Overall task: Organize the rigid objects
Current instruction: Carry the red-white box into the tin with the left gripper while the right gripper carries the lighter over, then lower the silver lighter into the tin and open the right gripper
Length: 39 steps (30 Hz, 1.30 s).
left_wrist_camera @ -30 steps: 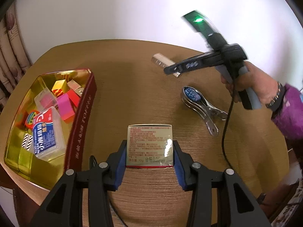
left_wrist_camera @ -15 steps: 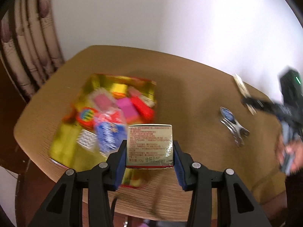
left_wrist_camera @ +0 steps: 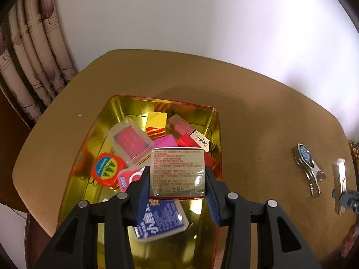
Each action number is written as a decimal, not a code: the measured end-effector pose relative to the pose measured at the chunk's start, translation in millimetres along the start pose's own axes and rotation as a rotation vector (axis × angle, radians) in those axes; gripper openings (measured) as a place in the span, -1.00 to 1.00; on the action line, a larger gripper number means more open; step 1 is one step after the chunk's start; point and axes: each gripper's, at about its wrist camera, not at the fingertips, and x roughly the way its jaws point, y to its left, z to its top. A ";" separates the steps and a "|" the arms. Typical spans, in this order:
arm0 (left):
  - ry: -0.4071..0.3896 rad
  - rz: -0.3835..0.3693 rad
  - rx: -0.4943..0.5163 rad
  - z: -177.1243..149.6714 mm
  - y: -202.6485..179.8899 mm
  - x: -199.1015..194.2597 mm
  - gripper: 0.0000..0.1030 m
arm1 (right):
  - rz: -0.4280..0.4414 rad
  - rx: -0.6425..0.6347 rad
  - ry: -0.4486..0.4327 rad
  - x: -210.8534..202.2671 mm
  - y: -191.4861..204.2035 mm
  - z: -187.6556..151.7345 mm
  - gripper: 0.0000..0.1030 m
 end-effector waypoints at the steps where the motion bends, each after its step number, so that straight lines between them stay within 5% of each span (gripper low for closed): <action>1: -0.006 0.004 0.007 0.0 -1.3 1.2 -0.12 | -0.001 0.006 0.002 -1.4 -3.1 -0.9 -0.49; 18: -0.042 0.016 0.082 -4.8 -16.9 -5.3 -0.04 | 0.006 -0.006 0.018 -6.9 2.7 -2.9 -0.49; 26: -0.128 -0.058 -0.026 -9.0 9.0 -46.0 0.01 | 0.028 -0.080 0.019 1.1 34.3 15.0 -0.49; 36: -0.173 0.121 -0.113 -65.9 46.3 -74.3 0.01 | 0.132 -0.234 0.103 66.8 117.4 68.2 -0.49; 39: -0.165 0.121 -0.129 -76.2 54.2 -76.5 0.01 | 0.152 -0.277 0.165 107.8 145.7 77.2 -0.49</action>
